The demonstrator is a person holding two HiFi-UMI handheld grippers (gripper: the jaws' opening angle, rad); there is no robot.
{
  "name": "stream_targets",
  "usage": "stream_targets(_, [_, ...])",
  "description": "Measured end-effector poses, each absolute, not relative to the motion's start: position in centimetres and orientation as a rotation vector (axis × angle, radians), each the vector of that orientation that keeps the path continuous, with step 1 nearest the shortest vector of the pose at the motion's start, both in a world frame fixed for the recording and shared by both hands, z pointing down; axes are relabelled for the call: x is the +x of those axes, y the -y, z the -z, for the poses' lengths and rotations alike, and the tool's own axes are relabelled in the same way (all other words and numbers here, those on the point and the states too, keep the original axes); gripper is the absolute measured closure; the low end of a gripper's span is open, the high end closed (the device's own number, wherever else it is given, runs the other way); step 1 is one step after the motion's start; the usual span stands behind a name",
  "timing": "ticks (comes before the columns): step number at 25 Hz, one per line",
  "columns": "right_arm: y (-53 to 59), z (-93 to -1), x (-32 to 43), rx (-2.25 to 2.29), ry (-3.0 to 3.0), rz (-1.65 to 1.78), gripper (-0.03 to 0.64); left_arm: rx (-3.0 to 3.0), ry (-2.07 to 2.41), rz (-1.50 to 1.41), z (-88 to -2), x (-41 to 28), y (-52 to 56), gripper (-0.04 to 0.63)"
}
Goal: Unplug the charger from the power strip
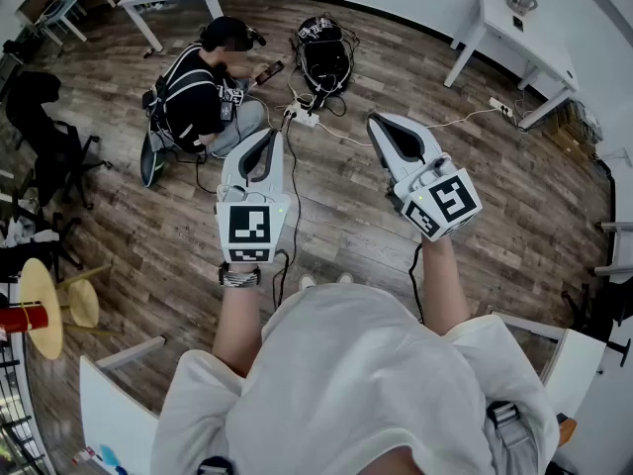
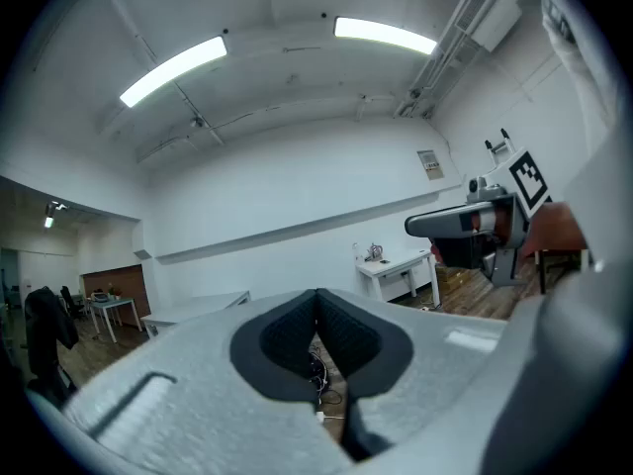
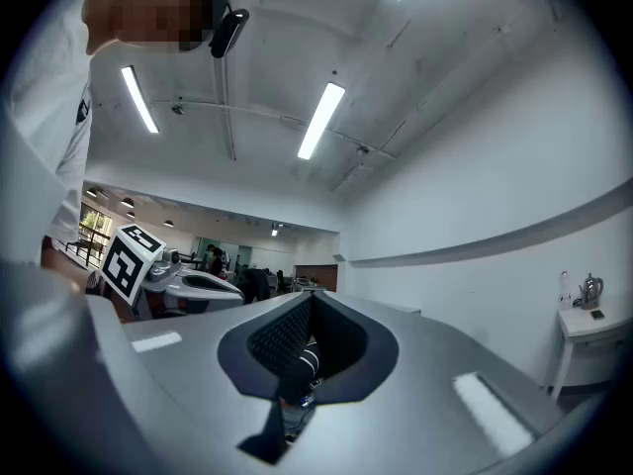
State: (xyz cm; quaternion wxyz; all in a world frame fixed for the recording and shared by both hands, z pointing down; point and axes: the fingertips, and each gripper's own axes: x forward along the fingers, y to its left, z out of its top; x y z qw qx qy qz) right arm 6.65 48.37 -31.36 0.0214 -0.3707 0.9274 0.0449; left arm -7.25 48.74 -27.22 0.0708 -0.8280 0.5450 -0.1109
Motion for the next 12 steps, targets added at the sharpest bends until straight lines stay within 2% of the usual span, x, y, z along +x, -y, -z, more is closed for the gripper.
stream_targets(12, [-49.0,30.5,3.6,-1.171,-2.895,-0.144,0.616,-2.520,-1.589,0.328,26.9,-9.2,-48.8,0.591])
